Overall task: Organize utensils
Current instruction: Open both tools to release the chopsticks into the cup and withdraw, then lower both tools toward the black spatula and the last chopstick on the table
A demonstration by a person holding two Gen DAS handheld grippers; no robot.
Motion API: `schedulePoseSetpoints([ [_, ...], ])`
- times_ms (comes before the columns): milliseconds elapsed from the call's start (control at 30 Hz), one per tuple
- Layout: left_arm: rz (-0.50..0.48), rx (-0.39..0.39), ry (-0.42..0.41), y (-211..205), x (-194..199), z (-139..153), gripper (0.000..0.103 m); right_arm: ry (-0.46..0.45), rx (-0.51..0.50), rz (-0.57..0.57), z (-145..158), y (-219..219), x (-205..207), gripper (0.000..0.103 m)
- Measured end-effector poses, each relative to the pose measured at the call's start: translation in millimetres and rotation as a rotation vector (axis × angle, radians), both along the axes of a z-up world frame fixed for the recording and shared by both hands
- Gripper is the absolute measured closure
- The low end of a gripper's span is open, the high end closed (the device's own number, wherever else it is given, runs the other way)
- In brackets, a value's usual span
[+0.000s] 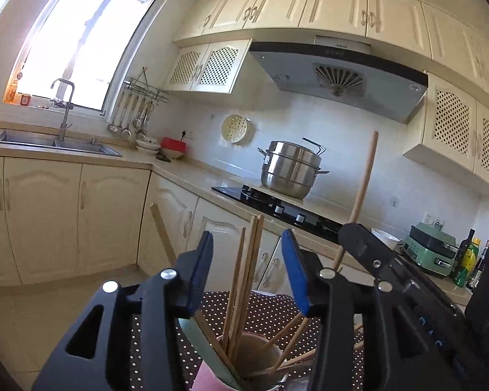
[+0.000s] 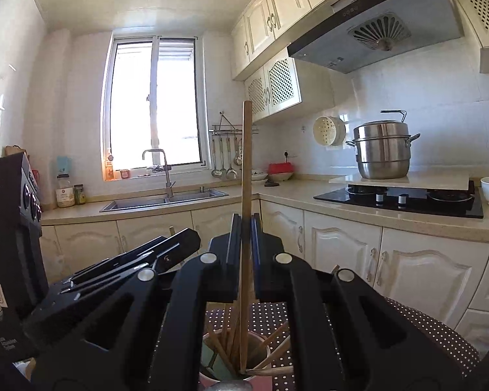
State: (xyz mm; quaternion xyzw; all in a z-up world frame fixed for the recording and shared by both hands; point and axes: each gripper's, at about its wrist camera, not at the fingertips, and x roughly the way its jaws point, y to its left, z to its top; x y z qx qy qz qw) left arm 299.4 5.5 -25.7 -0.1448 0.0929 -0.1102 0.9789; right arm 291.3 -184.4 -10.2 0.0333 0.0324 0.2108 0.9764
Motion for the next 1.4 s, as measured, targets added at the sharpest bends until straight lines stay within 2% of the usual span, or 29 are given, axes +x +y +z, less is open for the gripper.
schedulePoseSetpoints([
  [67, 0.000, -0.006, 0.005, 2, -2, 1, 0.057, 0.010, -0.006, -0.003, 0, 1, -1, 0.096],
  [133, 0.005, -0.008, 0.012, 3, -4, 3, 0.051, 0.021, -0.015, -0.006, -1, 1, -2, 0.096],
  [367, 0.031, 0.017, 0.053, 8, -10, 4, 0.047, 0.048, -0.077, -0.028, -3, 9, -7, 0.094],
  [400, 0.033, 0.022, 0.061, 9, -12, 4, 0.047, 0.047, -0.076, -0.032, -2, 9, -9, 0.090],
  [433, 0.036, 0.026, 0.066, 10, -14, 5, 0.045, 0.044, -0.077, -0.042, -1, 9, -12, 0.080],
  [500, 0.050, 0.028, 0.074, 14, -18, 6, 0.043, 0.035, -0.066, -0.054, 1, 6, -18, 0.069],
  [567, 0.050, 0.024, 0.082, 17, -23, 8, 0.041, 0.036, -0.061, -0.061, 3, 5, -22, 0.062],
  [767, 0.064, 0.060, 0.082, 21, -44, 15, 0.033, 0.019, -0.065, -0.077, 9, 2, -40, 0.055],
  [900, 0.074, 0.082, 0.077, 26, -60, 21, 0.029, 0.006, -0.070, -0.085, 15, 1, -55, 0.044],
  [1100, 0.074, 0.073, 0.078, 35, -87, 28, 0.023, -0.011, -0.083, -0.093, 23, 1, -78, 0.036],
  [1233, 0.067, 0.093, 0.091, 35, -104, 30, 0.022, -0.010, -0.096, -0.106, 25, 0, -93, 0.031],
  [1400, 0.051, 0.114, 0.130, 28, -122, 24, 0.022, 0.021, -0.118, -0.128, 19, -6, -110, 0.031],
])
